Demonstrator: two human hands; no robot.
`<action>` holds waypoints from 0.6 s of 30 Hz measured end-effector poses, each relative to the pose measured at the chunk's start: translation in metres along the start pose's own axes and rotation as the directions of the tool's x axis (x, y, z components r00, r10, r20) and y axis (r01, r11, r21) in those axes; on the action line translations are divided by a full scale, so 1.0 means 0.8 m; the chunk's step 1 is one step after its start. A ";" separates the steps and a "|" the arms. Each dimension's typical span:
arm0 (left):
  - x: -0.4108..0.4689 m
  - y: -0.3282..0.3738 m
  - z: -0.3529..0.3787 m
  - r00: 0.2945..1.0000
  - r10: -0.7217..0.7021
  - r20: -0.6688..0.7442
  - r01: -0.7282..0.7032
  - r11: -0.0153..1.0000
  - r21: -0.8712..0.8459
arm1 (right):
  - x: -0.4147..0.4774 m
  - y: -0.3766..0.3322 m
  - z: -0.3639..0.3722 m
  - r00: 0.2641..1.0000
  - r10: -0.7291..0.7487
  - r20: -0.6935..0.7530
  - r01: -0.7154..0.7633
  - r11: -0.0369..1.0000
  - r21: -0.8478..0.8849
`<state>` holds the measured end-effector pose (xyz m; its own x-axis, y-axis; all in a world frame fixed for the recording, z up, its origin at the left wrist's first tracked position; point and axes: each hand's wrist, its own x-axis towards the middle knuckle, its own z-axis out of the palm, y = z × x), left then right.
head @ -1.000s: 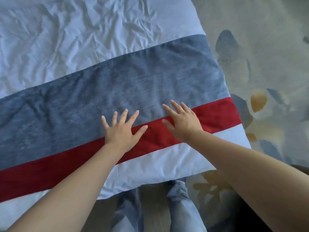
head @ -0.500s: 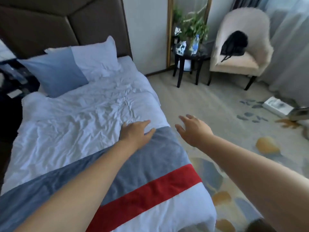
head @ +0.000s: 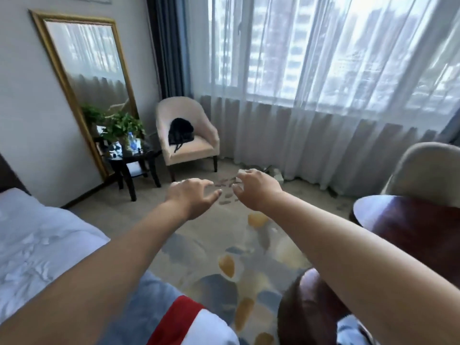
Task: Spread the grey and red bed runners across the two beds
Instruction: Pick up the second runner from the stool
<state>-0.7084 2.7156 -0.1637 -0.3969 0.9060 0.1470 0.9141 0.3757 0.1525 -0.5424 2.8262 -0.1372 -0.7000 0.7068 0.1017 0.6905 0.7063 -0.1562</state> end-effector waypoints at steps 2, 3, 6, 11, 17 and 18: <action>0.021 0.064 0.002 0.995 0.095 -0.001 -0.095 0.995 0.019 | -0.019 0.056 -0.018 0.997 0.075 -0.002 -0.075 0.997 0.002; 0.031 0.098 0.004 0.990 0.140 -0.001 -0.140 0.990 0.028 | -0.030 0.086 -0.025 0.994 0.110 -0.005 -0.110 0.994 0.009; 0.059 0.200 0.021 0.966 0.257 0.024 -0.258 0.965 0.055 | -0.065 0.181 -0.041 0.977 0.211 0.007 -0.211 0.977 -0.029; 0.093 0.365 0.069 0.906 0.417 0.074 -0.421 0.906 0.049 | -0.126 0.342 -0.054 0.926 0.375 0.048 -0.370 0.925 -0.086; 0.105 0.541 0.150 0.822 0.552 0.140 -0.564 0.823 0.070 | -0.194 0.496 -0.036 0.876 0.477 0.068 -0.470 0.877 -0.103; 0.104 0.566 0.164 0.815 0.562 0.144 -0.574 0.816 0.068 | -0.204 0.515 -0.030 0.867 0.493 0.073 -0.486 0.868 -0.101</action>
<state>-0.3171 2.9868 -0.2103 0.2017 0.9773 0.0649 0.9794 -0.2004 -0.0262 -0.1391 3.0024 -0.1943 -0.2793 0.9583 -0.0605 0.9579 0.2738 -0.0860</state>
